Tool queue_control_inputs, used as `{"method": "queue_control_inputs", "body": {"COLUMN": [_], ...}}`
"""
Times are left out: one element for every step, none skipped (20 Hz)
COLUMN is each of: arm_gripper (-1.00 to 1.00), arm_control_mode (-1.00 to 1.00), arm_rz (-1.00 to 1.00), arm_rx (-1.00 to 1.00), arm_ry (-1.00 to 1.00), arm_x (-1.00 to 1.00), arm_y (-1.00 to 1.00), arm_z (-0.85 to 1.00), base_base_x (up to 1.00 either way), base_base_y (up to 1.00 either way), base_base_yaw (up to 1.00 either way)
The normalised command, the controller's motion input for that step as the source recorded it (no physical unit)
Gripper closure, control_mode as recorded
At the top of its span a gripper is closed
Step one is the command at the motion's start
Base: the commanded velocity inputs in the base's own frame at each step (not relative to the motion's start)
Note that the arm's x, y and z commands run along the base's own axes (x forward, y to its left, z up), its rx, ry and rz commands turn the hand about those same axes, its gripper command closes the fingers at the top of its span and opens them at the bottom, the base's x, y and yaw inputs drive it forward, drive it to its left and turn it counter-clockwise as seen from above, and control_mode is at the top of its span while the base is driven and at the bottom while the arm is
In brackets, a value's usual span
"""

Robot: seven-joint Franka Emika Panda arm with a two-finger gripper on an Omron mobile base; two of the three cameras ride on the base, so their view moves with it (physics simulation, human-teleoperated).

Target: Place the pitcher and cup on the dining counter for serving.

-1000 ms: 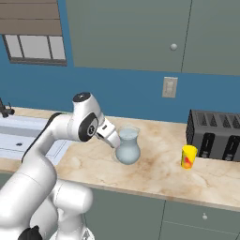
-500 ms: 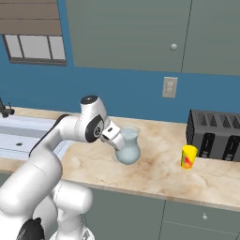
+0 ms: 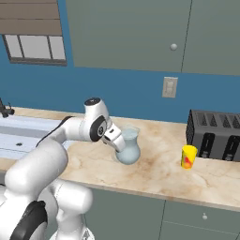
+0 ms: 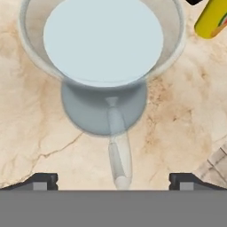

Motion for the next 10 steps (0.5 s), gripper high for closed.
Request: {"method": "queue_control_inputs", "body": {"arm_gripper": [-1.0, -1.0, -1.0, -1.0, -1.0, -1.0, -1.0, -1.0, -1.0, -1.0], "arm_control_mode": [-1.0, -1.0, -1.0, -1.0, -1.0, -1.0, -1.0, -1.0, -1.0, -1.0], "arm_rz": [-0.04, -0.03, -0.02, -0.02, -0.01, -0.01, -0.01, 0.0, 0.0, 0.0], "arm_rx": [0.0, 0.0, 0.0, 0.0, 0.0, 0.0, 0.0, 0.0, 0.0, 0.0], "arm_ry": [0.04, 0.04, 0.05, 0.07, 0.08, 0.08, 0.08, 0.08, 0.07, 0.06], "arm_x": [0.19, 0.16, 0.11, 0.09, 0.1, 0.12, 0.16, 0.19, 0.16, 0.14], "arm_y": [0.0, 0.0, -0.02, -0.08, -0.09, -0.09, -0.08, -0.06, -0.06, -0.08], "arm_z": [-0.21, -0.21, -0.21, -0.23, -0.24, -0.24, -0.24, -0.21, -0.19, -0.17], "base_base_x": [0.0, 0.0, 0.0, 0.0, 0.0, 0.0, 0.0, 0.0, 0.0, 0.0], "base_base_y": [0.0, 0.0, 0.0, 0.0, 0.0, 0.0, 0.0, 0.0, 0.0, 0.0], "base_base_yaw": [0.0, 0.0, 0.0, 0.0, 0.0, 0.0, 0.0, 0.0, 0.0, 0.0]}}
